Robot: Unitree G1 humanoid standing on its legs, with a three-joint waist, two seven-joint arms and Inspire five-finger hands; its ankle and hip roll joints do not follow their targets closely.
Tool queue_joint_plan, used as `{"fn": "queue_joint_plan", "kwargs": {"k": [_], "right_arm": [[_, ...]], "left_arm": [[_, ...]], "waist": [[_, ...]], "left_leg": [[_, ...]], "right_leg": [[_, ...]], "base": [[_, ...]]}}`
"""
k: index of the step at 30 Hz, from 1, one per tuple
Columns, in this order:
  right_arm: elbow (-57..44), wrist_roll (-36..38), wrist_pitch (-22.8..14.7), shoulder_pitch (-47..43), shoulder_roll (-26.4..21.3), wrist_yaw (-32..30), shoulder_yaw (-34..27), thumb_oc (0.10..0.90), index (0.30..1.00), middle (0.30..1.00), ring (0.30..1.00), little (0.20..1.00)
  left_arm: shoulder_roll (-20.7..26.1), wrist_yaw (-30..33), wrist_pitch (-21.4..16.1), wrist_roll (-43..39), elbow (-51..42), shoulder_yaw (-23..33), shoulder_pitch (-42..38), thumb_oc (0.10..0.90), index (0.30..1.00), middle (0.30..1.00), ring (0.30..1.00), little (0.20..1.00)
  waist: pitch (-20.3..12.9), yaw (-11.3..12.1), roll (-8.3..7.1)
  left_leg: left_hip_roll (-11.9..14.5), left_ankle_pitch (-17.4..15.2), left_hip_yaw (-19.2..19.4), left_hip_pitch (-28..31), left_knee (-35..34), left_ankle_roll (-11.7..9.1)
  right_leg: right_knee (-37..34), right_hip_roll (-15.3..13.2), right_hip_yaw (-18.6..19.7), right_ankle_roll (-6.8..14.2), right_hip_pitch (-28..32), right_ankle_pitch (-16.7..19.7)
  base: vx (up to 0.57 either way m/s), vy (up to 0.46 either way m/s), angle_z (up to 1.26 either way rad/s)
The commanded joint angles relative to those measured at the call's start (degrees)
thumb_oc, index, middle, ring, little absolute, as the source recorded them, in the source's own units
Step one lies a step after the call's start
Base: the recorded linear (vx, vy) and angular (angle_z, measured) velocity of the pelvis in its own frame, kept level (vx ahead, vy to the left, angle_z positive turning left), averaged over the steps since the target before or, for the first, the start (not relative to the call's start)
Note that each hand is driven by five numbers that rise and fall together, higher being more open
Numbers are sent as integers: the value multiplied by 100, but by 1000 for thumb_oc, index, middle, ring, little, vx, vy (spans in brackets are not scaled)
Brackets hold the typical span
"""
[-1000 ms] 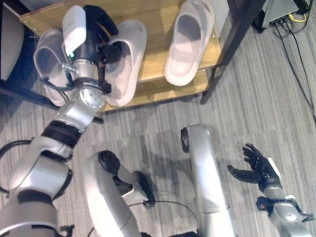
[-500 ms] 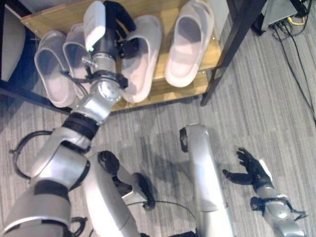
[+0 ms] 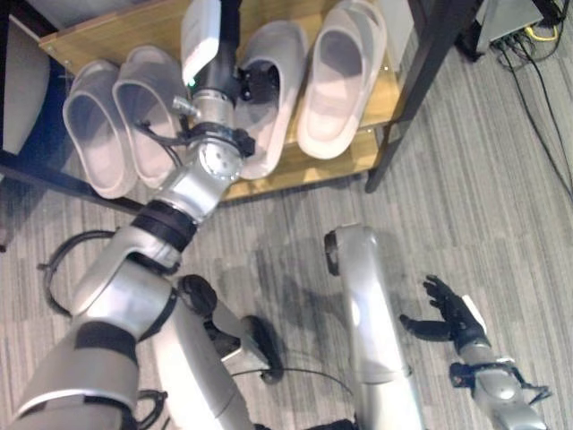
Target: Arrange the slippers neatly on the shoe rack.
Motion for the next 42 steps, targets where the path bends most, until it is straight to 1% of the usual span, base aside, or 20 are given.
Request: {"fn": "queue_joint_plan", "kwargs": {"k": [1,4,7,13,14,17,21,23,26,32,33,34,37,39,42], "right_arm": [[-575,-215,-273,40,-215,-126,-88,800,900,900,900,900],[-569,-306,-264,82,-186,-130,-76,800,900,900,900,900],[-560,-336,-258,74,-168,-142,-83,800,900,900,900,900],[-526,-384,-256,58,-166,-139,-66,800,900,900,900,900],[-522,-410,-258,75,-148,-150,-67,800,900,900,900,900],[-536,-439,-255,119,-130,-152,-59,800,900,900,900,900],[-553,-516,-237,168,-100,-175,-44,800,900,900,900,900],[-568,-593,-202,199,-58,-185,-44,800,900,900,900,900],[-570,-656,-154,225,-4,-185,-30,800,900,900,900,900],[-552,-724,-87,230,51,-189,-21,800,900,900,900,900],[-571,-769,-55,260,72,-190,-38,800,900,900,900,900],[-575,-771,-53,261,70,-191,-35,800,900,900,900,900],[-572,-872,16,312,106,-193,-44,800,900,900,900,900],[-578,-891,56,332,111,-192,-67,800,900,900,900,900],[-595,-892,95,359,120,-146,-81,800,900,900,900,900]], "left_arm": [[304,167,-387,-56,-503,384,-668,800,900,900,900,900],[490,153,-410,60,-837,457,-383,800,900,900,900,900],[564,147,-401,144,-969,506,-255,800,900,900,900,900],[724,97,-415,280,-1064,559,-19,800,900,900,900,900],[765,105,-435,324,-1177,618,115,800,900,900,900,900],[806,114,-469,317,-1344,732,295,800,900,900,900,900],[816,80,-575,97,-1636,964,573,800,900,900,900,900],[823,-15,-734,-239,-1933,1191,819,800,900,900,900,900],[858,-119,-905,-625,-2257,1341,1098,800,900,900,900,900],[933,-283,-1085,-985,-2668,1445,1399,800,900,900,900,900],[1008,-405,-1214,-1259,-2909,1495,1592,800,900,900,900,900],[1014,-411,-1212,-1265,-2920,1506,1605,800,900,900,900,900],[1180,-730,-1401,-1851,-3349,1566,1967,800,900,900,900,900],[1296,-931,-1486,-2272,-3503,1551,2092,800,900,900,900,900],[1514,-1162,-1517,-2662,-3625,1473,2177,800,900,900,900,900]], "waist": [[-175,69,48],[-175,117,66],[-175,146,79],[-175,195,55],[-175,219,54],[-175,243,61],[-175,258,73],[-175,291,109],[-175,334,145],[-175,369,185],[-175,392,216],[-175,388,215],[-175,436,265],[-175,465,301],[-175,481,339]], "left_leg": [[-292,202,-463,-120,-373,-245],[-294,202,-490,-120,-340,-269],[-305,197,-513,-120,-332,-290],[-295,178,-537,-120,-290,-308],[-300,172,-539,-120,-282,-307],[-318,165,-547,-120,-272,-311],[-335,152,-552,-120,-254,-313],[-330,143,-562,-120,-241,-321],[-344,134,-553,-120,-239,-322],[-359,134,-557,-120,-225,-322],[-357,135,-547,-120,-224,-325],[-356,134,-548,-120,-223,-325],[-345,126,-526,-120,-213,-320],[-346,126,-510,-120,-219,-311],[-334,129,-498,-120,-226,-310]], "right_leg": [[1,-397,192,-231,408,-395],[33,-426,164,-240,408,-395],[35,-444,153,-253,408,-396],[81,-450,124,-264,408,-396],[86,-458,110,-271,408,-396],[84,-461,105,-278,408,-396],[98,-473,98,-282,408,-396],[114,-484,88,-278,408,-396],[118,-487,97,-279,408,-396],[122,-495,93,-276,408,-396],[128,-508,105,-271,408,-395],[129,-507,105,-271,408,-395],[128,-520,98,-273,408,-395],[127,-524,112,-267,408,-395],[128,-534,137,-266,408,-395]], "base": [[-9,-17,3],[0,0,0],[-6,-12,4],[-13,-27,5],[0,0,0],[0,0,0],[0,0,0],[0,0,0],[4,-10,4],[-1,-4,1],[0,0,0],[0,0,0],[-1,-2,1],[0,0,0],[0,0,0]]}}
